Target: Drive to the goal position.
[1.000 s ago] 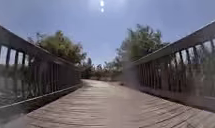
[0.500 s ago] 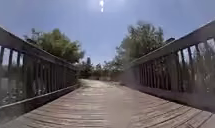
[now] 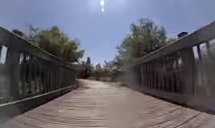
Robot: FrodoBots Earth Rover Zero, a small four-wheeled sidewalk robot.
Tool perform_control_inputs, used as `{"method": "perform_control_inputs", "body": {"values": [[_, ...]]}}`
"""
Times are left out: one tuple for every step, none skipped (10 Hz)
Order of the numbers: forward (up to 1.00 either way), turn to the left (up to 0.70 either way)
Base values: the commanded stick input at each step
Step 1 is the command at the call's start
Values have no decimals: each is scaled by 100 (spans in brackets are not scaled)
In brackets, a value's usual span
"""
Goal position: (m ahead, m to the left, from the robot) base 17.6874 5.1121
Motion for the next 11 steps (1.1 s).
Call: {"method": "perform_control_inputs", "body": {"values": [[70,12],[70,14],[70,14],[70,9],[70,2],[70,0],[70,0],[70,0],[70,0],[70,0],[70,0]]}}
